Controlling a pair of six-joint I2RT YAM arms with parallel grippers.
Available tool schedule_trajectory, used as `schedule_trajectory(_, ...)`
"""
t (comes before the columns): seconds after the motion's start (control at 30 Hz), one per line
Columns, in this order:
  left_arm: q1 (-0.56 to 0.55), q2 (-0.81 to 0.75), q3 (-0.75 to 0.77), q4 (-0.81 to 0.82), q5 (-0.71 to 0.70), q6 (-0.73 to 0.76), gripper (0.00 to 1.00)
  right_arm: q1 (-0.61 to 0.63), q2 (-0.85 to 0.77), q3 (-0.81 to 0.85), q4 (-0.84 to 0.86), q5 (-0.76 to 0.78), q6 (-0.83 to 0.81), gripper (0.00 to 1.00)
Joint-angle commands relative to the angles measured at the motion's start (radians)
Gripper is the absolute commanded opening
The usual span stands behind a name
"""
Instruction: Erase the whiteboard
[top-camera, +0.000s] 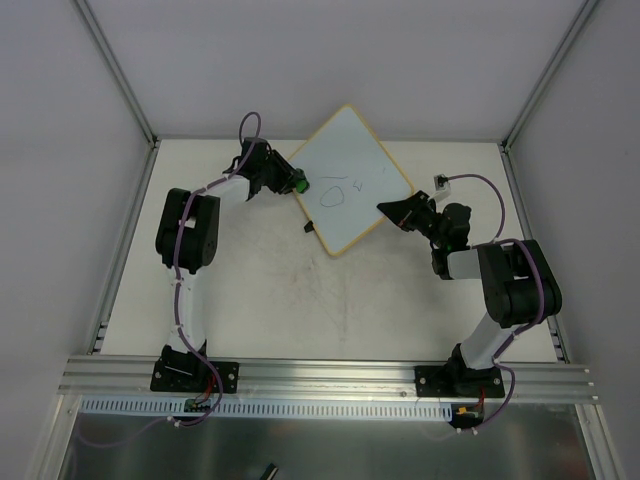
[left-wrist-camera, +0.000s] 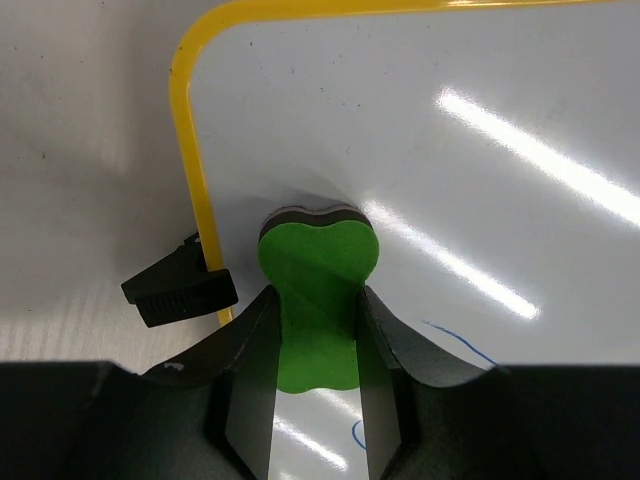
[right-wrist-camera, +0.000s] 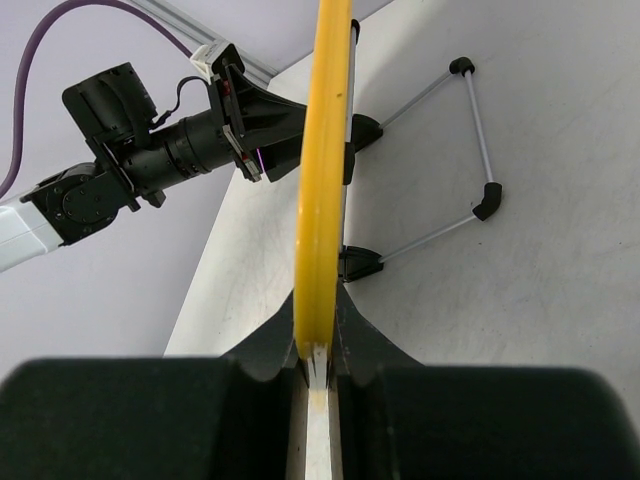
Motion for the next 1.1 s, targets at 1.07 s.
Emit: schedule_trajectory(1.07,-0.274,0.159,0.3,-0.191,0.053,0.331,0.0,0.039,0.024,0.018,0.111,-0.119,0.028,0.0)
